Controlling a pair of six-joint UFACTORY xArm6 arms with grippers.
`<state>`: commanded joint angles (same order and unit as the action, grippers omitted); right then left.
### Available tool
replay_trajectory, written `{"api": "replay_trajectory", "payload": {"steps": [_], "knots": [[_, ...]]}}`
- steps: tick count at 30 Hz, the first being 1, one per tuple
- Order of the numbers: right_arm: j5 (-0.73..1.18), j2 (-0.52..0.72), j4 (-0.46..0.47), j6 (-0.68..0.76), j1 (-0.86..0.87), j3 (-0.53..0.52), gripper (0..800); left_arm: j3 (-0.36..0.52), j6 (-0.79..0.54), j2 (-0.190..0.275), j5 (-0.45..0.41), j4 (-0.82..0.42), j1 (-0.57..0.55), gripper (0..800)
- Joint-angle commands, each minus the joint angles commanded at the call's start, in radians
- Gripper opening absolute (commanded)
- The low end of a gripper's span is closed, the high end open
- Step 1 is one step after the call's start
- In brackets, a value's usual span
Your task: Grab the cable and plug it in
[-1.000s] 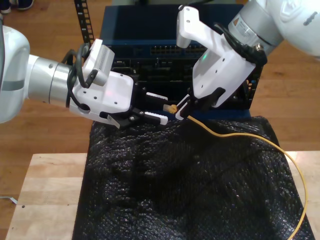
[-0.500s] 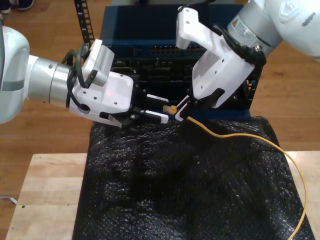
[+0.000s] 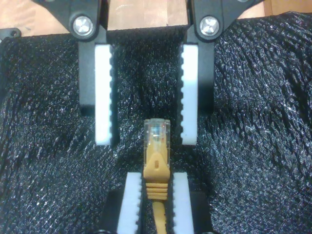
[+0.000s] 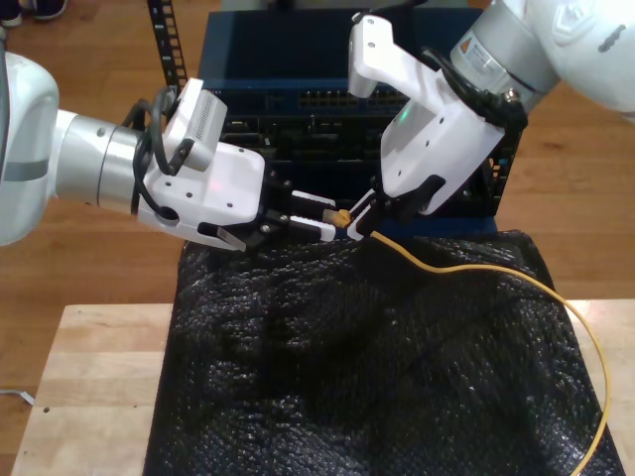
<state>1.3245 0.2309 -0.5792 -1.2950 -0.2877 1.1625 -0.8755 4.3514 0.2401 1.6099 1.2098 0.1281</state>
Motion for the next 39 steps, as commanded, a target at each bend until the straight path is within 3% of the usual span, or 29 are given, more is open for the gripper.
{"api": "replay_trajectory", "payload": {"steps": [29, 39], "knots": [[0.002, -0.005, -0.002, 0.000, -0.002, 0.002, 9, 0.002, -0.003, -0.002, 0.000, 0.000, -0.002, 178], [0.002, -0.005, 0.000, -0.002, -0.002, 0.002, 27, 0.008, -0.003, -0.002, -0.005, -0.002, 0.000, 31]]}}
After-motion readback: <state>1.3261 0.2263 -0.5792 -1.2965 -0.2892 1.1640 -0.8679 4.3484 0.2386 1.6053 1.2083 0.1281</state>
